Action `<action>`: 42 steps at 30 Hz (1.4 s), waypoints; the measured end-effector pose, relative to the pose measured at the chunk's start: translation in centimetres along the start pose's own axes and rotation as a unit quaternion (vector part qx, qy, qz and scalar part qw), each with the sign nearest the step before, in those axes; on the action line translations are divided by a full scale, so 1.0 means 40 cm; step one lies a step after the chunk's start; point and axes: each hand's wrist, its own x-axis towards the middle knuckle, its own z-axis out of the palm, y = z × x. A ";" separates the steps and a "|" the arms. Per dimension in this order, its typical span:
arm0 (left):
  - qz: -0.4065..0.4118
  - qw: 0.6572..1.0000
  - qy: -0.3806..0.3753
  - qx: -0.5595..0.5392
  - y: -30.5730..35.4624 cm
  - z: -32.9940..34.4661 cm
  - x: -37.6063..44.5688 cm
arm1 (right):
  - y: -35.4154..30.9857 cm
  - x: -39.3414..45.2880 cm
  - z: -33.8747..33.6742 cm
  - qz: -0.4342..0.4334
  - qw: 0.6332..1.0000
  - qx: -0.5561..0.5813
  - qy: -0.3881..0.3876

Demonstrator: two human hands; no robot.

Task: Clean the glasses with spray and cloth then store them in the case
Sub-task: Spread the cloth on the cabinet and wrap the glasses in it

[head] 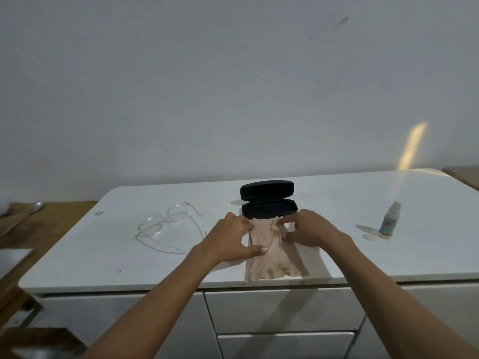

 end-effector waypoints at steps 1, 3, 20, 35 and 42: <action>-0.006 1.000 -0.008 0.002 0.000 0.000 -0.002 | -0.005 0.002 0.002 0.003 1.000 -0.019 0.002; -0.010 1.000 0.015 -0.006 -0.003 0.006 -0.006 | -0.006 0.007 0.003 0.017 1.000 -0.014 0.023; -0.015 0.999 0.051 -0.010 -0.028 0.024 -0.016 | 0.002 0.005 0.014 0.039 0.995 -0.048 0.073; -0.022 0.998 0.063 -0.022 -0.031 0.026 -0.037 | -0.007 -0.027 0.005 0.042 0.998 -0.011 0.049; -0.008 0.998 0.054 -0.039 -0.017 0.014 -0.044 | -0.037 -0.044 -0.006 -0.028 1.000 0.001 -0.012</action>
